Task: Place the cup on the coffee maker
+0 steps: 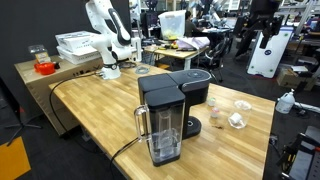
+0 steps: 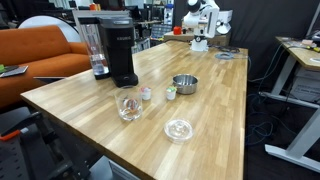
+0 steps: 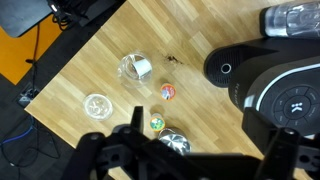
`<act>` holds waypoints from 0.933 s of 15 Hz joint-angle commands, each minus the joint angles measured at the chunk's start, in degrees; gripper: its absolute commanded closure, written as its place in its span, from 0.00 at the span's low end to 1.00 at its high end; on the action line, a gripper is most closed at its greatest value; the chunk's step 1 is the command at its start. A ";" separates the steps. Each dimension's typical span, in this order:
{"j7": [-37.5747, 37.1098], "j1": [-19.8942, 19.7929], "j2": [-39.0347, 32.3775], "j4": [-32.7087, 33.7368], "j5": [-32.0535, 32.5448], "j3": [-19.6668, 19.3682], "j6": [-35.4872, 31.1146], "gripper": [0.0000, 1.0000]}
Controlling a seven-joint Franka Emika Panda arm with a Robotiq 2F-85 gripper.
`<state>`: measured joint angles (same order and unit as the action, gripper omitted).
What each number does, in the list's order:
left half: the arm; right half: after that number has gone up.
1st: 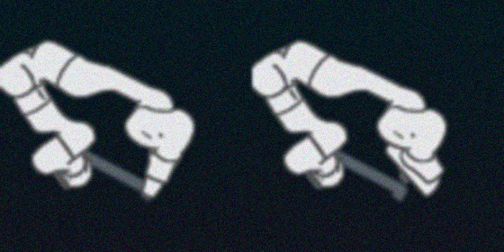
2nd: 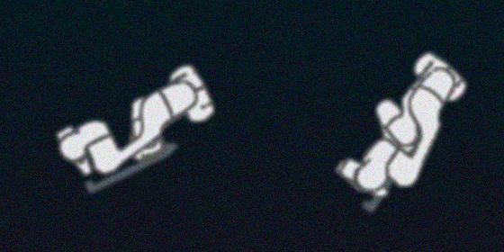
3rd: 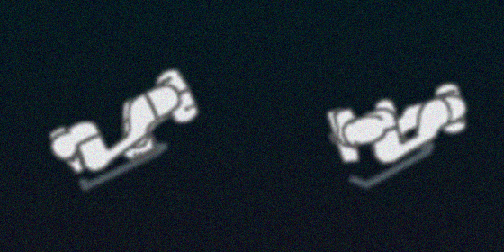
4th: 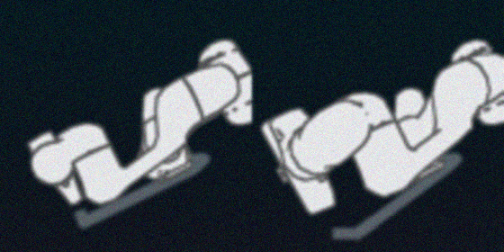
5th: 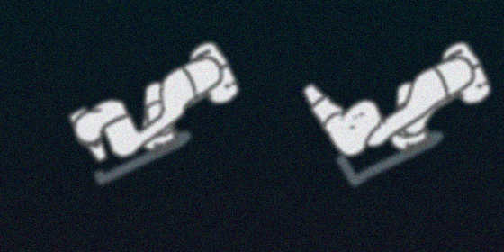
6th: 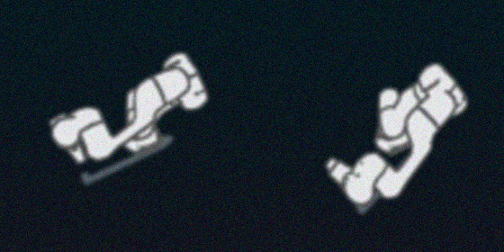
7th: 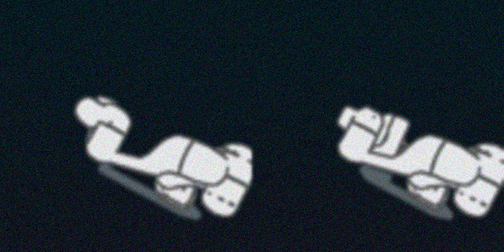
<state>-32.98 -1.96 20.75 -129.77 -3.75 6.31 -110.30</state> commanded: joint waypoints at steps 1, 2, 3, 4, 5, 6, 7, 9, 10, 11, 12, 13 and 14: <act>0.00 0.01 -0.01 0.21 0.01 -0.02 0.16 0.00; 0.00 0.01 0.02 0.21 0.01 -0.02 0.16 0.00; 0.00 0.01 0.01 0.21 0.00 -0.02 0.16 0.00; 0.00 0.01 0.01 0.21 0.00 -0.02 0.16 0.00; 0.00 0.01 0.02 0.21 0.00 -0.02 0.16 0.00; -1.65 -0.13 -0.34 0.32 -0.12 0.34 -0.23 0.00; -2.60 -0.16 -0.69 0.42 -0.23 0.49 -0.30 0.00; -5.49 -0.23 -1.62 0.72 -0.14 0.81 -0.52 0.00; -6.46 -0.19 -2.50 1.04 -0.45 0.72 -1.00 0.00; -7.33 -0.16 -3.55 1.56 -0.63 0.55 -1.48 0.00; -8.52 -0.38 -4.77 2.19 -0.07 0.44 -1.76 0.00; -9.58 -0.51 -5.91 2.51 -0.20 0.06 -2.36 0.00; -10.68 -0.68 -6.91 2.64 -0.50 -0.48 -2.89 0.00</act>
<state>-40.84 -1.93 17.08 -129.29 -3.74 6.48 -112.63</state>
